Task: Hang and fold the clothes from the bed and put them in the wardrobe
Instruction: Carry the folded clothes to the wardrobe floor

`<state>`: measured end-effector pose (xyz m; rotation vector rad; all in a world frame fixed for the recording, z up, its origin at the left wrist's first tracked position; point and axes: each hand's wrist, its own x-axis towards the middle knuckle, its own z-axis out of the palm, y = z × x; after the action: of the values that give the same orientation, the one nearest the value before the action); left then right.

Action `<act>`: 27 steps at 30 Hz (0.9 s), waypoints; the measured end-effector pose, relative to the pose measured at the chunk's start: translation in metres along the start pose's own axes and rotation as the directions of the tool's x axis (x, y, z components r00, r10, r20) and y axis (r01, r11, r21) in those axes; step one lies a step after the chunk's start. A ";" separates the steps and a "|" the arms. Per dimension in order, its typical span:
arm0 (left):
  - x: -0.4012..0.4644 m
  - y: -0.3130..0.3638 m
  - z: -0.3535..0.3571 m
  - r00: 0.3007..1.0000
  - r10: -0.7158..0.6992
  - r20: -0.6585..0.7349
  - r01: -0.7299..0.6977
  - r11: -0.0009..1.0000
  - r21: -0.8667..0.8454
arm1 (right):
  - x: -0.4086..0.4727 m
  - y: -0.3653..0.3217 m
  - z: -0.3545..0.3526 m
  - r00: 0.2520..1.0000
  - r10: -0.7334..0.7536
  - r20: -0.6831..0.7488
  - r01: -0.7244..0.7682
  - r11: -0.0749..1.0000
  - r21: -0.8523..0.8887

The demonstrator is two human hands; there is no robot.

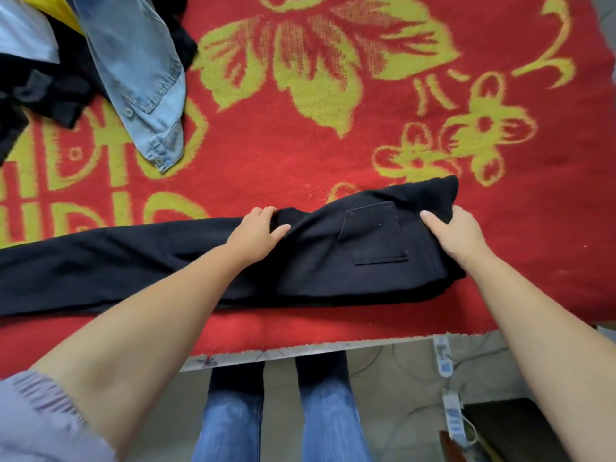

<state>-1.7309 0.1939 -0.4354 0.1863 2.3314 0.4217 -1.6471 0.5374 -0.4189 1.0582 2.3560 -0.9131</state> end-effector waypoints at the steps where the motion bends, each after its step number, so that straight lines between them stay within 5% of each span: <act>1: -0.002 -0.003 0.002 0.999 0.007 -0.044 -0.006 1.000 0.022 | 0.002 0.004 -0.004 0.997 -0.002 -0.072 -0.003 0.997 -0.071; 6: -0.036 -0.043 0.012 0.939 -0.054 -0.341 0.116 0.980 0.164 | 0.005 0.017 -0.015 0.978 0.131 -0.165 -0.173 0.946 -0.273; 10: -0.068 -0.094 0.016 0.867 -0.290 -0.406 0.331 0.943 0.035 | -0.016 -0.023 0.007 0.920 -0.325 -0.217 0.191 0.858 -0.477; 14: -0.093 -0.147 0.012 0.736 -0.559 -0.381 0.485 0.829 -0.280 | -0.045 -0.097 0.075 0.766 -0.627 0.140 0.616 0.655 -0.438; 16: -0.098 -0.171 0.006 0.607 -0.749 -0.264 0.535 0.632 -0.560 | -0.059 -0.131 0.117 0.694 -0.638 0.333 0.716 0.563 -0.413; 19: -0.104 -0.207 -0.005 0.404 -0.914 -0.042 0.514 0.265 -0.816 | -0.074 -0.168 0.167 0.732 -0.458 0.504 0.677 0.565 -0.471; 21: -0.106 -0.225 -0.011 0.370 -0.922 0.117 0.445 0.065 -0.893 | -0.090 -0.180 0.182 0.745 -0.522 0.415 0.667 0.573 -0.476; 24: -0.103 -0.241 -0.016 0.310 -0.912 0.267 0.207 -0.209 -0.956 | -0.129 -0.176 0.201 0.562 -0.724 0.400 0.812 0.389 -0.435; 27: -0.101 -0.244 -0.021 0.336 -0.869 0.364 0.026 -0.378 -0.925 | -0.163 -0.152 0.224 0.594 -0.426 0.682 0.801 0.236 -0.550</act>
<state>-1.6763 -0.0652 -0.4414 -2.2080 1.4334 1.6528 -1.6403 0.2217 -0.4212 -0.5425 2.3299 -0.0263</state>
